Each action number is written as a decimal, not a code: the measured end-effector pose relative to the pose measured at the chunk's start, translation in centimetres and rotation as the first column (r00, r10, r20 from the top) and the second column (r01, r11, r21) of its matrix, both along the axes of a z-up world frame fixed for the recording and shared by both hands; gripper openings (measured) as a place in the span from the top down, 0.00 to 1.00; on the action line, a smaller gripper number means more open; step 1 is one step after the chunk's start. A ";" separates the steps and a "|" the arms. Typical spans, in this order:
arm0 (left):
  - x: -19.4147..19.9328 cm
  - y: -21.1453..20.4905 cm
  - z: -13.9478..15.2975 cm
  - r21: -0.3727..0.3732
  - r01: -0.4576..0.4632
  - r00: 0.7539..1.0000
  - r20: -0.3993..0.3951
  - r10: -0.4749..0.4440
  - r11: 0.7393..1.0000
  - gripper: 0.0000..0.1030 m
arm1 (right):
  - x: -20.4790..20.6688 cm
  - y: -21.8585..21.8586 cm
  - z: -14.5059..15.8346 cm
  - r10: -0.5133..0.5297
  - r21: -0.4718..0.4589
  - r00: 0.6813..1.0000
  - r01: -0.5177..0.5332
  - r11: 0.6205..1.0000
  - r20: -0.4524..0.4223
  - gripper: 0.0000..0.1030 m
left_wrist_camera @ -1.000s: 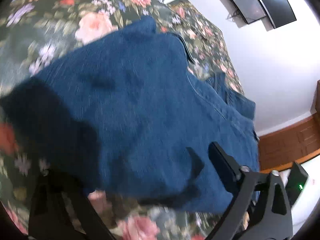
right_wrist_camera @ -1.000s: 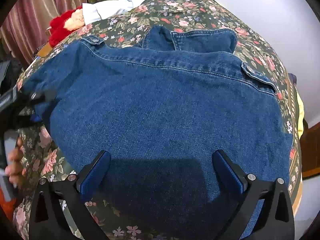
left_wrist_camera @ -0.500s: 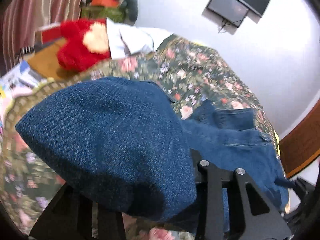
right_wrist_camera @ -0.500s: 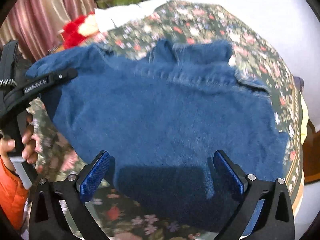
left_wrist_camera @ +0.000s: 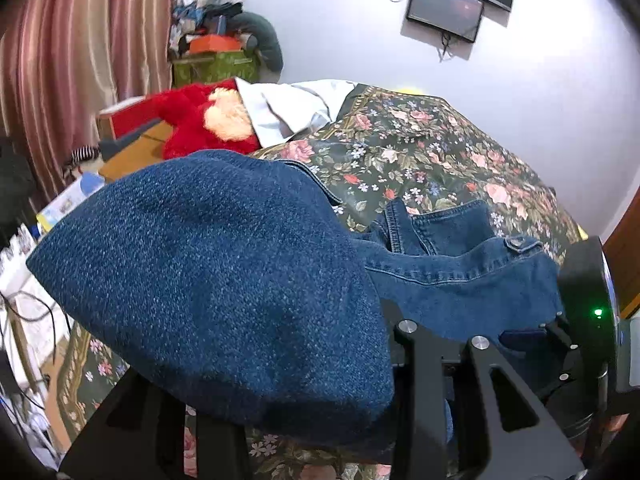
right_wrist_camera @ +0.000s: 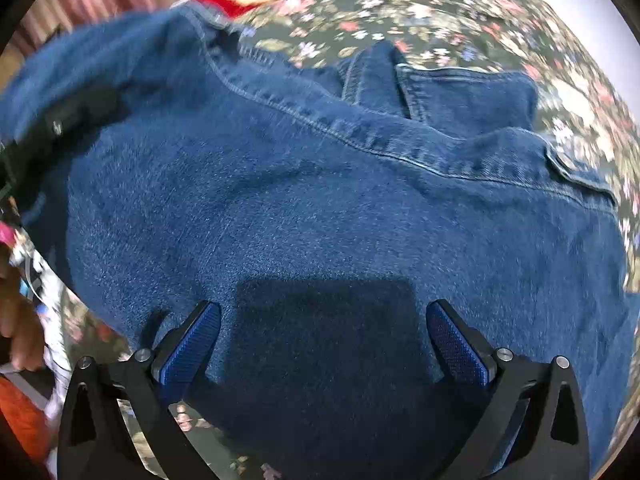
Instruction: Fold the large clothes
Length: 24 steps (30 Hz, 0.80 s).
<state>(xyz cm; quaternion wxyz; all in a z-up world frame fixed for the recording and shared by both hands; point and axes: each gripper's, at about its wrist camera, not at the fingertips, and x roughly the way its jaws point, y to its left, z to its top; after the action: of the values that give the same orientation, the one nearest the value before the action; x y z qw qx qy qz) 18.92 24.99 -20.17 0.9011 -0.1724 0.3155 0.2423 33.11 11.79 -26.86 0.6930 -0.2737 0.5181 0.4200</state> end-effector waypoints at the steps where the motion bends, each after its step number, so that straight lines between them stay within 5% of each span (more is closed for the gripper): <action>1: 0.3 -0.2 0.3 0.011 0.010 1.000 0.003 -0.010 1.000 0.65 | 0.0 0.0 0.0 0.003 -0.006 1.000 -0.003 1.000 0.004 0.00; 7: 2.9 -3.5 4.5 0.157 0.116 0.992 0.041 -0.123 0.981 0.67 | 2.2 -2.8 2.4 -0.037 0.076 0.991 0.047 0.996 -0.129 0.02; 12: 6.4 -9.6 8.2 0.282 0.280 0.949 0.059 -0.308 0.918 0.71 | 4.8 -11.7 8.4 -0.200 0.235 0.973 0.222 0.946 -0.114 0.02; 19: 10.5 -20.9 7.9 0.258 0.579 0.798 0.012 -0.602 0.773 0.75 | 5.6 -25.7 13.6 -0.490 0.326 0.871 0.453 0.830 0.036 0.02; 24: 11.8 -25.0 2.7 0.012 0.738 0.671 -0.108 -0.733 0.674 0.74 | 3.7 -31.3 13.8 -0.572 0.309 0.817 0.527 0.791 0.071 0.02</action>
<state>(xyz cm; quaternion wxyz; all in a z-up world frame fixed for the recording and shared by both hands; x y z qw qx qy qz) 30.71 -0.04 -17.45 0.9108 0.0056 0.3936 -0.1247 36.80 -19.47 -13.08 0.8557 -0.0448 0.4542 0.2438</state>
